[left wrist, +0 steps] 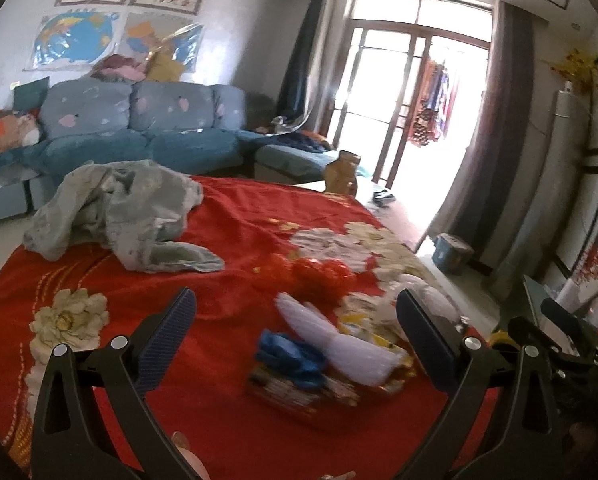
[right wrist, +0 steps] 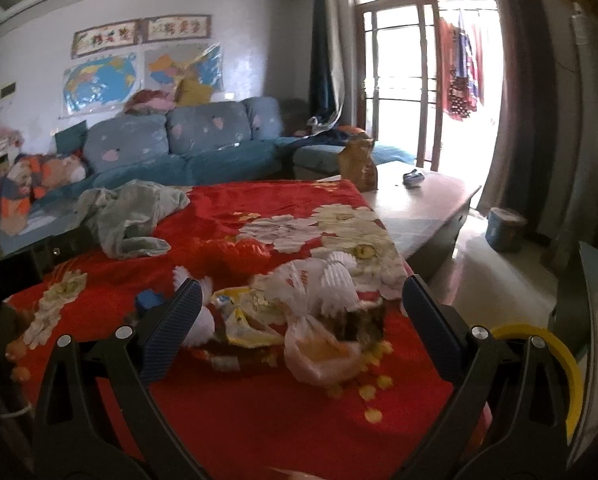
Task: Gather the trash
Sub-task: 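Grasp a white paper fan with the right gripper while the left gripper grasps another white fan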
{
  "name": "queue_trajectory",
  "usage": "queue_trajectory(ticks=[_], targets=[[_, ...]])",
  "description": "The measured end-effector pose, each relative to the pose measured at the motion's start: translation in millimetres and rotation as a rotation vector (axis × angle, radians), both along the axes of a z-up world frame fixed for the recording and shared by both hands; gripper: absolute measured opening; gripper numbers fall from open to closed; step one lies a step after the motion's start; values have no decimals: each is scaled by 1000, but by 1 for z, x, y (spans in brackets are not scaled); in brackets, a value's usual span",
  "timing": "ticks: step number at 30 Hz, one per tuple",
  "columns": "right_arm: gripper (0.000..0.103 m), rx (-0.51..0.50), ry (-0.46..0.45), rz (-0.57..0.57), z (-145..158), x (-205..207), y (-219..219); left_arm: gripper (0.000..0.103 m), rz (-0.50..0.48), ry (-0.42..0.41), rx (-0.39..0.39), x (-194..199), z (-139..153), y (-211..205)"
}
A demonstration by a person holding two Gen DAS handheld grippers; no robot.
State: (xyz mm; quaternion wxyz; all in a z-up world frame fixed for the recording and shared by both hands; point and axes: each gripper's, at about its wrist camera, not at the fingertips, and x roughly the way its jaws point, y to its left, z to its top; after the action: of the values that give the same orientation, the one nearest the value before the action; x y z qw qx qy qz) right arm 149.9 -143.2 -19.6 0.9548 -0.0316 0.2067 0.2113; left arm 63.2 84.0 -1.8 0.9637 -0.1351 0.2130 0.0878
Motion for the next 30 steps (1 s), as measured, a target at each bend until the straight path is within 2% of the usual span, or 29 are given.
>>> queue_trajectory(ticks=[5, 11, 14, 16, 18, 19, 22, 25, 27, 30], targets=[[92, -47, 85, 28, 1, 43, 10, 97, -44, 30, -82, 21, -6, 18], [91, -91, 167, 48, -7, 86, 7, 97, -128, 139, -136, 63, -18, 7], [78, -119, 231, 61, -17, 109, 8, 96, -166, 196, -179, 80, -30, -1], [75, -128, 281, 76, -24, 121, 7, 94, -178, 226, -196, 87, -37, -4], [69, -136, 330, 99, -32, 130, 7, 82, -199, 263, -217, 95, -44, -8], [68, -137, 346, 102, -34, 134, 7, 81, -205, 281, -225, 99, -48, -11], [56, -126, 404, 116, -44, 145, 7, 75, -222, 330, -263, 103, -58, -18], [44, -129, 449, 122, -52, 153, 5, 75, -238, 366, -262, 103, -65, -27], [27, -124, 478, 134, -58, 157, 5, 75, -235, 392, -242, 103, -70, -32], [19, -113, 497, 141, -62, 161, 6, 66, -236, 439, -222, 104, -77, -36]])
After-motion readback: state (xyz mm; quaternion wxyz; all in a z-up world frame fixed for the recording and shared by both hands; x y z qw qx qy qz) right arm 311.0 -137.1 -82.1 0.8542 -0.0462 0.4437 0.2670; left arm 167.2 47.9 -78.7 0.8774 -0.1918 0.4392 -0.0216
